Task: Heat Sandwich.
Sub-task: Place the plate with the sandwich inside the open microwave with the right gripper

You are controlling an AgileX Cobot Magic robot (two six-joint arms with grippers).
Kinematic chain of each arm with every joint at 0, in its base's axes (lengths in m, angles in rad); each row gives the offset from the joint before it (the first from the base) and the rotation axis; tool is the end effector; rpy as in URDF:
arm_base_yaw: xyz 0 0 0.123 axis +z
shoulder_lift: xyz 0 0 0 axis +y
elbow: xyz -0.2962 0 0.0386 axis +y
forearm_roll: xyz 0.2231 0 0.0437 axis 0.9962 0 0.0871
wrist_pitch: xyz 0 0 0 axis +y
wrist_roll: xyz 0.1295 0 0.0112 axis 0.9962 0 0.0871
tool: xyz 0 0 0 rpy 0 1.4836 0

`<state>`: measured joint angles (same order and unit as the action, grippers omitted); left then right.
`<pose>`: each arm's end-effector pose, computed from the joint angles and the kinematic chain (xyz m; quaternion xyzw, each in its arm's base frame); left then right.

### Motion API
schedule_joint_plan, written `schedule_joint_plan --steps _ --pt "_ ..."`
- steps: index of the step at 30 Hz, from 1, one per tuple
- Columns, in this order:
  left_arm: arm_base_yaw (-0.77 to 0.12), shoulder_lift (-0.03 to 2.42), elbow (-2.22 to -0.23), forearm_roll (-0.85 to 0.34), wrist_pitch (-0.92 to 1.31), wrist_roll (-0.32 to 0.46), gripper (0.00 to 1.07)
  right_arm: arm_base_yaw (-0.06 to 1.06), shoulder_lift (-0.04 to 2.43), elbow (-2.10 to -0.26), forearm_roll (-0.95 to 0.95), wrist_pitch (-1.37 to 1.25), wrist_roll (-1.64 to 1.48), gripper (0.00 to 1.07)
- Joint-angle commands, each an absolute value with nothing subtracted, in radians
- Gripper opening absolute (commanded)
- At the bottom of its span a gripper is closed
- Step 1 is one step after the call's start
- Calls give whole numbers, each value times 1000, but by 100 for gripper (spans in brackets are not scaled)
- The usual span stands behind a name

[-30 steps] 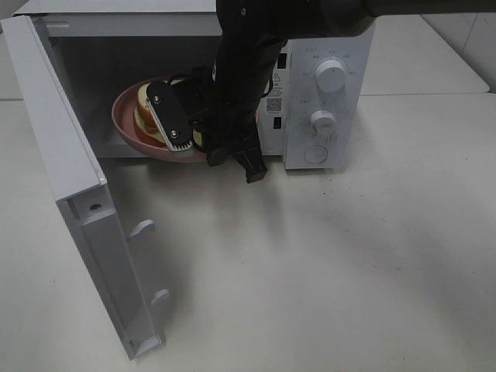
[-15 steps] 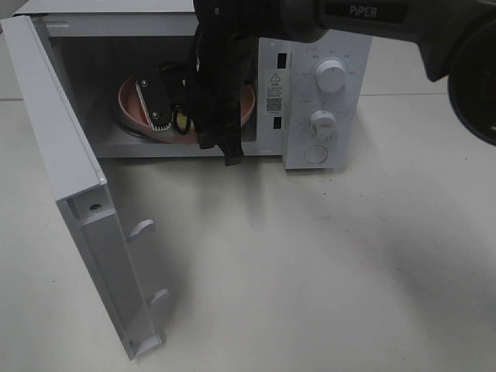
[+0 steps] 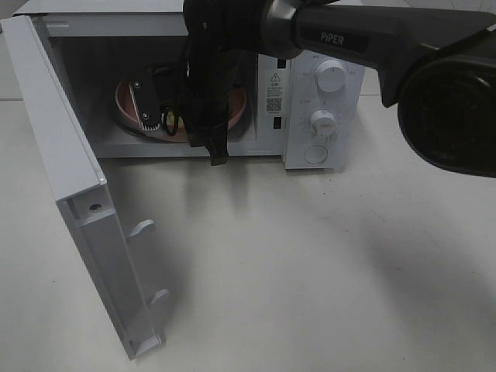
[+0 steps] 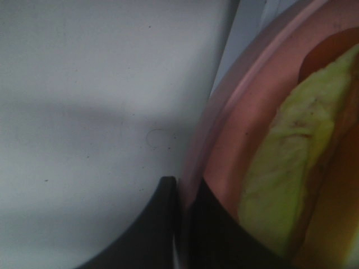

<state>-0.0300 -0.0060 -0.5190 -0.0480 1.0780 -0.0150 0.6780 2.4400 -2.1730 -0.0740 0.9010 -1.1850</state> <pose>-0.0094 -0.0052 0.2511 0.0078 0.8509 -0.0358 0.5240 0.4245 0.3322 0.1535 -0.7871 0.5662 -0.0934 0.2262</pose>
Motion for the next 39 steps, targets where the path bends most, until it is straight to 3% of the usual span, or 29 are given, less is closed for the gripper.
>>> schedule_joint_plan --steps 1,21,26,30,33,35,36,38,39 --pt "-35 -28 -516 -50 1071 -19 95 673 2460 -2220 -79 868 -1176 2" --pt "-35 -28 -516 -50 1071 -19 95 662 2503 -2263 -72 834 -1164 5" --pt "-35 -28 -516 -50 1071 -19 95 662 2503 -2263 -58 833 -1150 12" --pt "-35 -28 -516 -50 1071 -19 95 662 2503 -2263 -58 828 -1144 22" --pt "-35 -28 -516 -50 1071 -19 95 662 2503 -2262 -58 811 -1087 43" --pt "-35 -28 -516 -50 1071 -19 95 662 2503 -2261 -58 805 -1071 48" --pt "-35 -28 -516 -50 1071 -19 95 662 2503 -2261 -58 803 -1037 57" --pt "-35 -28 -516 -50 1071 -19 95 662 2503 -2261 -56 799 -1010 66" --pt "-35 -28 -516 -50 1071 -19 95 662 2503 -2261 -56 799 -1010 66"
